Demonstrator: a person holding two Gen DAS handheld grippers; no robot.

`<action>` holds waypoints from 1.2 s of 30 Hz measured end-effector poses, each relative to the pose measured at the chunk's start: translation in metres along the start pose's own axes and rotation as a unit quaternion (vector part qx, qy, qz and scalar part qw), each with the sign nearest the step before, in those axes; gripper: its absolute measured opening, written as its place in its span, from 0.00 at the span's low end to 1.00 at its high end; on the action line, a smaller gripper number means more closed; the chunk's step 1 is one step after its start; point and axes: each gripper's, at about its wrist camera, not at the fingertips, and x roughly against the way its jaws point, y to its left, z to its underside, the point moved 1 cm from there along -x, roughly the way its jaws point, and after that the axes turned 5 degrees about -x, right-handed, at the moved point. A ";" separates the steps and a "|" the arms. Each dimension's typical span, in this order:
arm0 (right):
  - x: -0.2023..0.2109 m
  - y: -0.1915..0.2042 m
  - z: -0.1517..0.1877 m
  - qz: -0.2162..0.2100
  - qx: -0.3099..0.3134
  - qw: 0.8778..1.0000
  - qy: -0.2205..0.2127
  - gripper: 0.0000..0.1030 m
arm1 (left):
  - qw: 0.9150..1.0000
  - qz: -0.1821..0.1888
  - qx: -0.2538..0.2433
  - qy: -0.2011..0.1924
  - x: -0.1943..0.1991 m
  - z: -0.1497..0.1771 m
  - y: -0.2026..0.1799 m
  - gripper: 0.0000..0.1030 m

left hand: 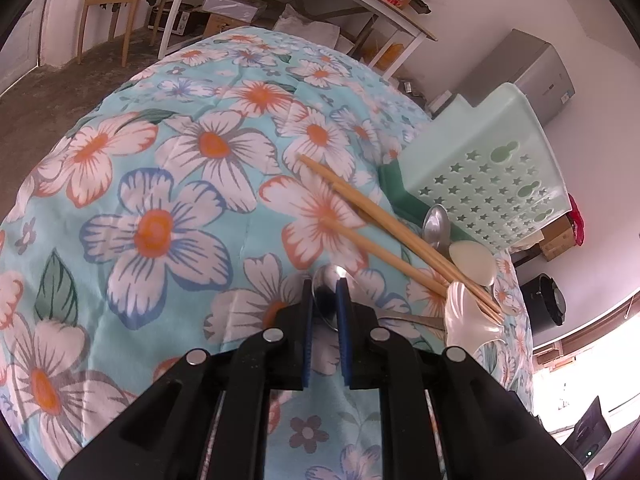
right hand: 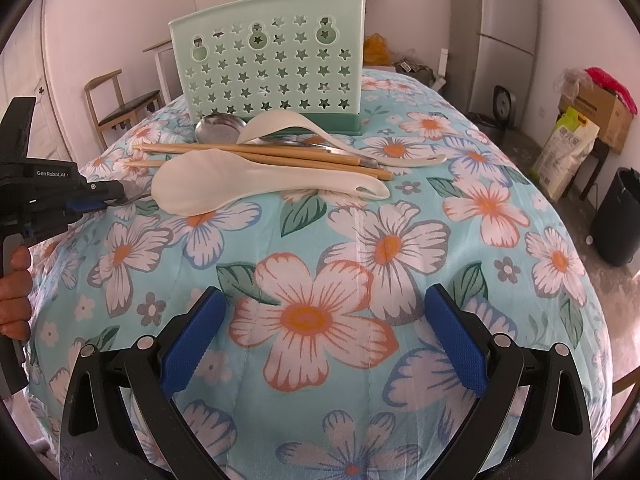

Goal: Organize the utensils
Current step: 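Grasp the white rice paddle with the right tool while the left tool holds the metal spoon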

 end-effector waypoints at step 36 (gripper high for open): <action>-0.042 0.127 -0.030 0.052 0.312 0.948 -0.038 0.28 | 0.996 0.083 0.020 -0.021 0.000 0.005 0.022 0.06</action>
